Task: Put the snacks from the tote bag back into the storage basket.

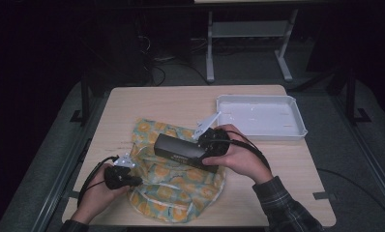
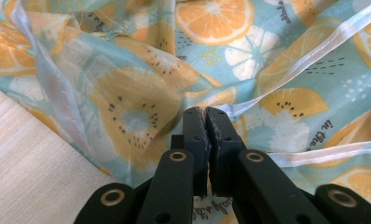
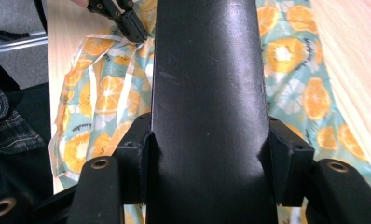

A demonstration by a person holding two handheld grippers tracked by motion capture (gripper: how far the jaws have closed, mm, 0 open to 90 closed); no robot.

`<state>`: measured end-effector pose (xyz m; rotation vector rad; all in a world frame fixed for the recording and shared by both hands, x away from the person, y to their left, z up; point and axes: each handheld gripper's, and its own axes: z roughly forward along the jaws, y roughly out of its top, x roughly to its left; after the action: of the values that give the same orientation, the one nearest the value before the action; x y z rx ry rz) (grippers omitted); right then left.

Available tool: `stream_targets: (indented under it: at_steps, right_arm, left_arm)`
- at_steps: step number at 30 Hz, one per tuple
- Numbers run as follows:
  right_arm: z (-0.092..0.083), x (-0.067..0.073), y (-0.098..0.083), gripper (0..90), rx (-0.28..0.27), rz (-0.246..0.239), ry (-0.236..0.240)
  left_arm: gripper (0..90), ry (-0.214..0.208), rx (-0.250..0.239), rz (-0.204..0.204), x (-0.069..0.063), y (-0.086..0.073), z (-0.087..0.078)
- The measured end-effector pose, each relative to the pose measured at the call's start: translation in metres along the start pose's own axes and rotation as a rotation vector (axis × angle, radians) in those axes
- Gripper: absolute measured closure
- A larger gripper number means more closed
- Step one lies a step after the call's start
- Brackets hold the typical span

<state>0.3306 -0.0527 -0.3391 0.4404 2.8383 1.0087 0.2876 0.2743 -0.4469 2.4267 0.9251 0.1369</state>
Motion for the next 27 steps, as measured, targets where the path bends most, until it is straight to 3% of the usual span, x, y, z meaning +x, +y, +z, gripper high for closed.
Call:
stream_targets:
  at_steps: [8,18,27]
  right_arm:
    - [-0.019,-0.011,-0.011,41.3,-0.01,0.034,-0.035]
    - [-0.037,-0.022,-0.025,41.3,-0.019,0.081,-0.069]
    - [-0.047,-0.041,-0.042,41.3,-0.01,0.137,-0.1]
  left_arm:
    - [84.0,-0.024,-0.011,-0.02,0.002,0.0,-0.002]
    - [72.6,-0.068,-0.097,-0.029,-0.003,0.001,-0.024]
    - [58.4,-0.042,-0.153,-0.045,-0.001,-0.009,-0.047]
